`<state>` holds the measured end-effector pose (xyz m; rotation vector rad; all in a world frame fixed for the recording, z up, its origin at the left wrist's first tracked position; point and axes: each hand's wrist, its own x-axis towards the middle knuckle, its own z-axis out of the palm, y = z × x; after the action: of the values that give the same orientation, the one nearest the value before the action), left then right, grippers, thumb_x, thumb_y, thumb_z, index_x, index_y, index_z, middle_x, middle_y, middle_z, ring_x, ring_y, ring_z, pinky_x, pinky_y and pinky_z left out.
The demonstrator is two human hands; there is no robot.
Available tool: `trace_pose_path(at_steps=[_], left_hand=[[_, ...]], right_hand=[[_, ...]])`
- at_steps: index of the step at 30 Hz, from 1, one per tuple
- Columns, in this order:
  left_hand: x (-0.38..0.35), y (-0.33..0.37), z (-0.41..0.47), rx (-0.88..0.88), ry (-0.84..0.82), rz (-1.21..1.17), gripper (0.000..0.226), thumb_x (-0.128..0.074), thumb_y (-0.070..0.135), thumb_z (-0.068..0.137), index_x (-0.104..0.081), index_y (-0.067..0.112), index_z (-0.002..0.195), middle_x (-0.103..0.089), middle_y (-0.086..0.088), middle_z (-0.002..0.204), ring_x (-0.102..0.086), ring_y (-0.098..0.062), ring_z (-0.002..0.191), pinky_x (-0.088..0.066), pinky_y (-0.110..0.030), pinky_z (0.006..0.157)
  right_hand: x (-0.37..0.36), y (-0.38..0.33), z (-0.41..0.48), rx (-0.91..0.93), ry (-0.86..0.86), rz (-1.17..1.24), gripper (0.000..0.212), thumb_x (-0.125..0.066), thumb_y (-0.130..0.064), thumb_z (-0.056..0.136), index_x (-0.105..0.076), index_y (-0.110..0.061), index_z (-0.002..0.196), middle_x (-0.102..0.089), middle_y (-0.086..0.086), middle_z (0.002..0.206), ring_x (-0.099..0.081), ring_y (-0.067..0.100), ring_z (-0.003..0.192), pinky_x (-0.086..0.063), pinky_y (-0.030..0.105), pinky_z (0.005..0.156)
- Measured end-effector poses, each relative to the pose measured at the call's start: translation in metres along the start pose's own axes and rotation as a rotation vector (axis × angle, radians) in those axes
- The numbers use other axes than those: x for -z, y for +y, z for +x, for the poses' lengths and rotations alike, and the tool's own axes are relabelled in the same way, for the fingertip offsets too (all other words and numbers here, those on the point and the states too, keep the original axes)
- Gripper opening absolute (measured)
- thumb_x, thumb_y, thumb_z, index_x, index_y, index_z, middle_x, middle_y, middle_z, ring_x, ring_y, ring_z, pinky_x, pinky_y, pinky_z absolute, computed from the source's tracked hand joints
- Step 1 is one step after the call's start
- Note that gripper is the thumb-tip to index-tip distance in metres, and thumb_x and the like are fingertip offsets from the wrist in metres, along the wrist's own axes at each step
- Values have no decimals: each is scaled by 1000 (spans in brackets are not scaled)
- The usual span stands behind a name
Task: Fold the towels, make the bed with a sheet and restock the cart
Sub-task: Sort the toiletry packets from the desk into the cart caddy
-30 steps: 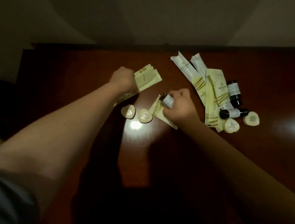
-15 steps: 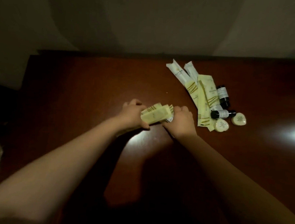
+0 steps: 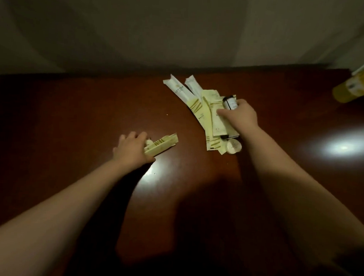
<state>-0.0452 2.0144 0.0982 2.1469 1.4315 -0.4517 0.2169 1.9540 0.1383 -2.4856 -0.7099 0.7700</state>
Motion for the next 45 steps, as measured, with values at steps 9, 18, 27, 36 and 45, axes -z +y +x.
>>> trace_pose_path(at_steps=[9, 18, 27, 36, 45], left_hand=[[9, 6, 12, -13, 82, -161, 52, -72, 36, 77, -50, 19, 122, -61, -2, 106, -57, -22, 88, -48, -30, 67], [9, 36, 1, 246, -260, -1429, 7, -57, 12, 90, -57, 12, 98, -65, -4, 82, -62, -16, 74, -54, -30, 66], [-36, 87, -2, 279, -174, -1741, 34, -60, 13, 89, -56, 2, 121, -68, -10, 90, -68, -22, 77, -55, -33, 64], [-28, 90, -42, 229, -6, -1747, 29, -58, 9, 90, -56, 5, 118, -68, -10, 96, -70, -19, 77, -56, -30, 60], [15, 71, -129, 85, 291, -1518, 32, -60, 11, 89, -54, 10, 120, -67, -9, 108, -67, -23, 93, -55, -36, 76]], right_hand=[[-35, -38, 41, 253, -172, -534, 83, -75, -49, 74, -35, -14, 138, -45, 13, 133, -45, 32, 121, -40, 38, 96], [-56, -8, -20, 504, -303, -480, 70, -71, -47, 78, -41, -18, 134, -45, 10, 129, -35, 31, 118, -34, 34, 89], [-49, 7, -32, 363, -295, -460, 61, -63, -51, 83, -44, -22, 132, -45, 14, 126, -44, 35, 117, -36, 40, 96], [-38, 0, -68, 373, -357, -198, 47, -65, -33, 82, -48, -23, 125, -44, 7, 113, -48, 19, 85, -39, 28, 68], [-3, -22, -163, 241, -343, 463, 28, -65, -19, 83, -53, -16, 108, -62, 8, 93, -62, 27, 85, -53, 43, 78]])
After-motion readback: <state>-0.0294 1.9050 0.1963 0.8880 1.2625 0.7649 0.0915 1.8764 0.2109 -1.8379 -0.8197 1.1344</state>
